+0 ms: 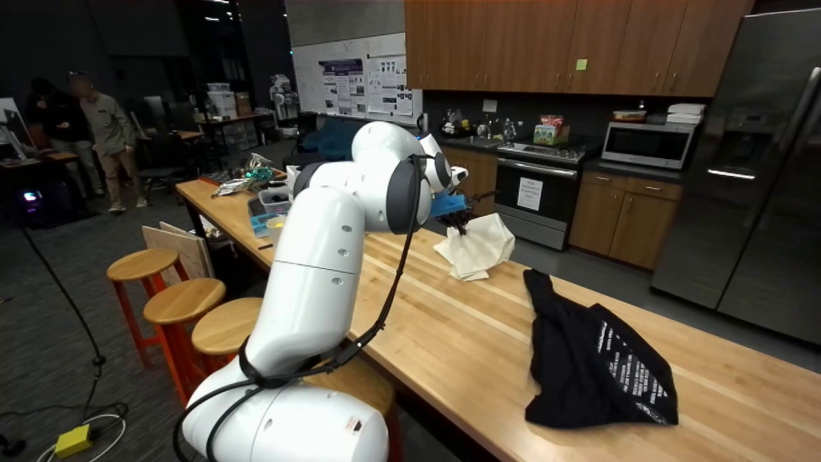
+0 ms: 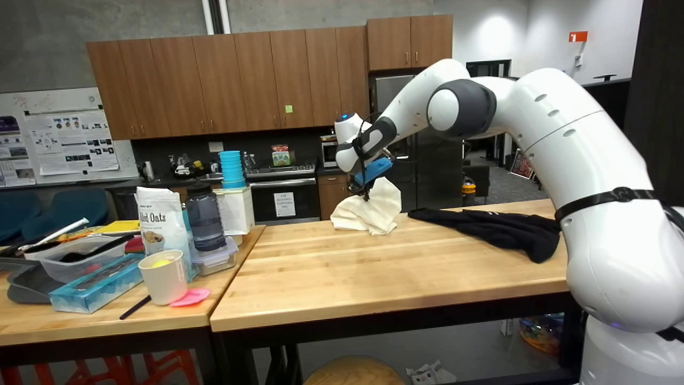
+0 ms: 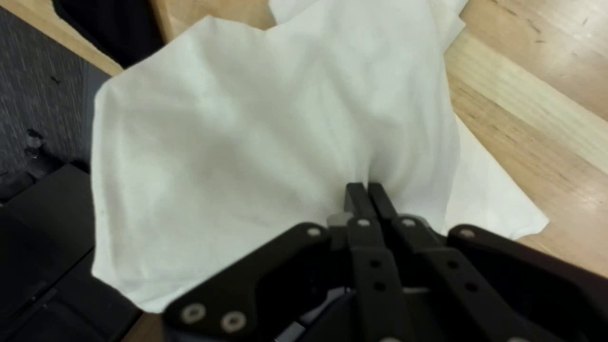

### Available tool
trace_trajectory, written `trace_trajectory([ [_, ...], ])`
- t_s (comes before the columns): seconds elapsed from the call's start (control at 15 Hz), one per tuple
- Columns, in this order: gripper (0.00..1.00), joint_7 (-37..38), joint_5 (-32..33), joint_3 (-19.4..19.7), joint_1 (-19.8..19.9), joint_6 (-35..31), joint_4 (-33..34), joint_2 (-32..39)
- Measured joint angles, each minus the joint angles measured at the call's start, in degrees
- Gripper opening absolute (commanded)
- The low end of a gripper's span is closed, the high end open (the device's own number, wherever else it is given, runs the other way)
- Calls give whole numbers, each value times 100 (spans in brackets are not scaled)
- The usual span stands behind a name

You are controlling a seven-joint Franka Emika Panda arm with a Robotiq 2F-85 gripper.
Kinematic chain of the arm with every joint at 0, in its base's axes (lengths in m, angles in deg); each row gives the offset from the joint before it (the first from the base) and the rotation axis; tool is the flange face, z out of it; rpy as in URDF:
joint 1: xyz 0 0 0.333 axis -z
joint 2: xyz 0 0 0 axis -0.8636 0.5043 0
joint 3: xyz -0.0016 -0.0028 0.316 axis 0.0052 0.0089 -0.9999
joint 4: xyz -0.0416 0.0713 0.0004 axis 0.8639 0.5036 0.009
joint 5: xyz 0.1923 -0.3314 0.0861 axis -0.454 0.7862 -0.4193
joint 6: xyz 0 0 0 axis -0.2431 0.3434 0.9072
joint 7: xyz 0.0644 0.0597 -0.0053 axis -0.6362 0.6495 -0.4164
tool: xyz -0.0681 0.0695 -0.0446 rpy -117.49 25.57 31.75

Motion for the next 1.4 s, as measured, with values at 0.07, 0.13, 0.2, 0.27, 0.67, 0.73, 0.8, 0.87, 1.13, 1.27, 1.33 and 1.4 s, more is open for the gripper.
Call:
trace_trajectory([
  [0.07,0,139,31,27,-64,-91,-124,-25],
  [0.13,0,267,62,54,-126,-187,-258,-50],
  [0.2,0,396,108,79,-193,-286,-394,-68],
  [0.27,0,529,163,99,-260,-380,-522,-76],
  [0.67,0,1829,742,254,-896,-709,-1452,-192],
  [0.73,0,2183,876,290,-1033,-730,-1678,-266],
  [0.8,0,2540,1008,314,-1160,-736,-1915,-363],
  [0.87,0,2905,1138,316,-1271,-737,-2165,-477],
  [1.13,0,4006,1518,162,-1468,-737,-3110,-975],
  [1.27,0,4384,1674,41,-1464,-740,-3482,-1206],
  [1.33,0,4562,1754,-8,-1453,-759,-3651,-1311],
  [1.4,0,4734,1842,-52,-1431,-802,-3803,-1406],
])
